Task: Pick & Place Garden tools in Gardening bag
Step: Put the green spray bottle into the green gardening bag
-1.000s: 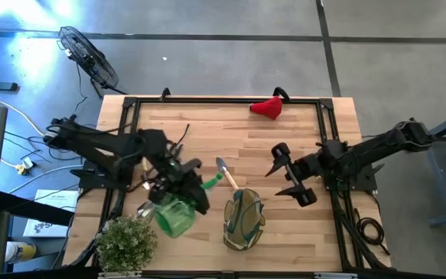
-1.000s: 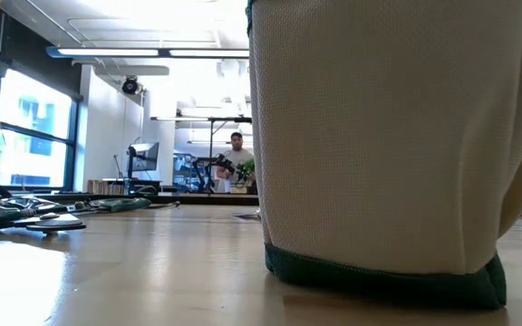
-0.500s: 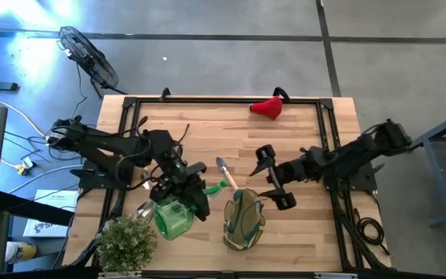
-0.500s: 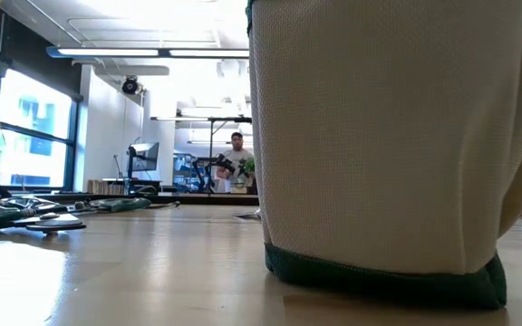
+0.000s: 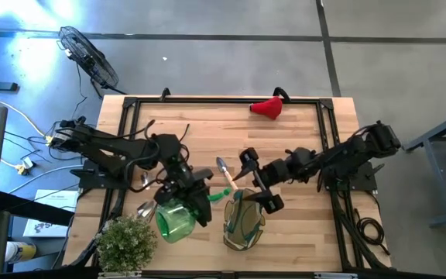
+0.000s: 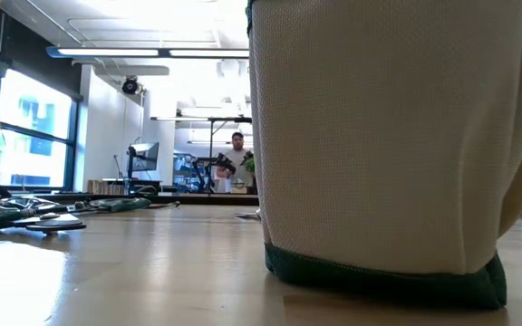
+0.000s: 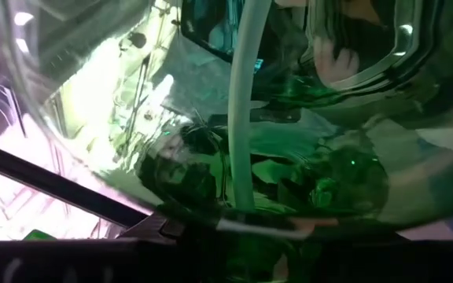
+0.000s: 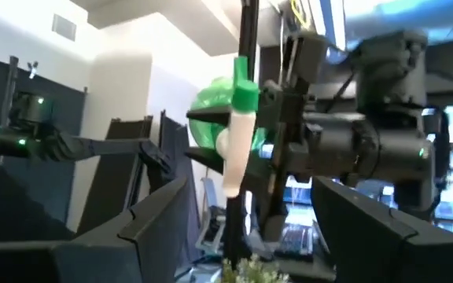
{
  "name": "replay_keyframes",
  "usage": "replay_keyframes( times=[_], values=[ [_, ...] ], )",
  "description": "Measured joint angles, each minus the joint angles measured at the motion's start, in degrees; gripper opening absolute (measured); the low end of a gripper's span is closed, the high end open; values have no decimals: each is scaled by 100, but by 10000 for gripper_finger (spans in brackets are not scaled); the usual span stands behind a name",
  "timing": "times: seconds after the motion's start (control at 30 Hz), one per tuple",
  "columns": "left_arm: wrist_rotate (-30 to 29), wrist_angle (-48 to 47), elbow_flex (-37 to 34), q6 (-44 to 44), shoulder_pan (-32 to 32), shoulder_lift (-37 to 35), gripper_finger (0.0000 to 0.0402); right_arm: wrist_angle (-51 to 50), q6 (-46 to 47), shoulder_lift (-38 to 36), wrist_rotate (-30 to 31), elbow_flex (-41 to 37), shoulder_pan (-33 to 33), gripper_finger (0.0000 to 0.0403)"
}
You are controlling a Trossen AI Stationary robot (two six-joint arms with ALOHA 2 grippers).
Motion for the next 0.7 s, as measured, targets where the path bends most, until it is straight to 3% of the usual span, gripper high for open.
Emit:
replay_keyframes(
  times=[0.27,0.47,0.7],
  values=[
    [-1,-39,0,-264,0,0,134,-233,610,-14,-76,16,1,256],
    [-174,-136,0,-385,0,0,134,-1244,896,-312,-419,16,112,256],
    [-306,-273,2,-255,4,0,134,-1060,749,-345,-771,18,487,256]
  ],
)
